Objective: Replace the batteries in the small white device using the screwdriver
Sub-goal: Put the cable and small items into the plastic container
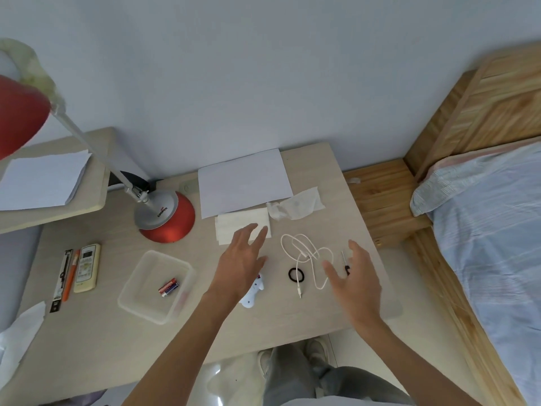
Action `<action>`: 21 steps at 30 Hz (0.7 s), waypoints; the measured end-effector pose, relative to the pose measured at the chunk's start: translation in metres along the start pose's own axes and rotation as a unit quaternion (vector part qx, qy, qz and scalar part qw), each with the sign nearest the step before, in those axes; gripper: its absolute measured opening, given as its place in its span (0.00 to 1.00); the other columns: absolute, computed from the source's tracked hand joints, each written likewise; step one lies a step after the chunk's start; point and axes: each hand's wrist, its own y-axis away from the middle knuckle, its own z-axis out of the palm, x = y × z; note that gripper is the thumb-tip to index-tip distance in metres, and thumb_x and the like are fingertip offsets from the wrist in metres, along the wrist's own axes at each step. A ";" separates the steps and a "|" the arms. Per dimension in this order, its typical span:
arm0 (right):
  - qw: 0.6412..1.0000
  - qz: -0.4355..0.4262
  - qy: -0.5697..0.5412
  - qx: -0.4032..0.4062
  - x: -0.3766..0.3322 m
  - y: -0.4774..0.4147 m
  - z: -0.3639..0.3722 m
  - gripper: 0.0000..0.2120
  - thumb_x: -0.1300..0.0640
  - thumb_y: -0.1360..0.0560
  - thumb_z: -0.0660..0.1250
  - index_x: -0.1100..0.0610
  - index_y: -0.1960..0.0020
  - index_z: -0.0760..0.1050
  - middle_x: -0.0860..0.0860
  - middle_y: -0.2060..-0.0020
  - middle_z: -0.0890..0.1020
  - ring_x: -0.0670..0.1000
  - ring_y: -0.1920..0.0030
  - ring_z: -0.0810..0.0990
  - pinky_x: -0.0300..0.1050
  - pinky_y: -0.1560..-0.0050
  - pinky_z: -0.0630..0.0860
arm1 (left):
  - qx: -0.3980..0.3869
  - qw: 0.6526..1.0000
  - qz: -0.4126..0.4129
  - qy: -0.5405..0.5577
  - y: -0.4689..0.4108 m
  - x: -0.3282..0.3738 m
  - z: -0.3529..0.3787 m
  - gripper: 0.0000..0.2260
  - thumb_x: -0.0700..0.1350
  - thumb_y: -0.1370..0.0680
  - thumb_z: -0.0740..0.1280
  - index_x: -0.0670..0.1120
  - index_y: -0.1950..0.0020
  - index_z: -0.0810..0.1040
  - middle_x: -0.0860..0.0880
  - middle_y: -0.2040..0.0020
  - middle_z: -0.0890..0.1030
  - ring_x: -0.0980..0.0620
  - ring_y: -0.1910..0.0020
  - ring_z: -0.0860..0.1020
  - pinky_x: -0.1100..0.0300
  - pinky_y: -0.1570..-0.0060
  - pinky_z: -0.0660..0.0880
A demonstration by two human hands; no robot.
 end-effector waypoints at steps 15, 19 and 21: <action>0.993 0.023 0.036 -0.107 0.005 0.022 0.064 0.61 0.35 0.29 0.76 0.47 0.15 0.35 0.50 0.15 0.55 0.56 0.19 0.63 0.56 0.33 0.78 | -0.240 0.928 0.263 -0.113 -0.083 0.043 0.069 0.46 0.51 0.27 0.80 0.57 0.15 0.57 0.49 0.19 0.65 0.45 0.21 0.64 0.44 0.24 0.65; 0.995 0.039 0.007 -0.093 0.016 0.031 0.056 0.63 0.36 0.30 0.79 0.47 0.15 0.36 0.48 0.15 0.55 0.53 0.19 0.63 0.56 0.33 0.79 | -0.260 0.925 0.257 -0.106 -0.089 0.048 0.081 0.27 0.56 0.22 0.73 0.58 0.24 0.71 0.52 0.28 0.74 0.47 0.27 0.71 0.43 0.25 0.64; 0.995 0.052 0.001 -0.084 0.023 0.035 0.053 0.64 0.36 0.32 0.80 0.47 0.15 0.37 0.47 0.15 0.55 0.53 0.19 0.63 0.56 0.33 0.79 | -0.248 0.931 0.252 -0.086 -0.093 0.049 0.082 0.17 0.55 0.19 0.69 0.58 0.30 0.77 0.52 0.34 0.77 0.47 0.31 0.74 0.46 0.29 0.66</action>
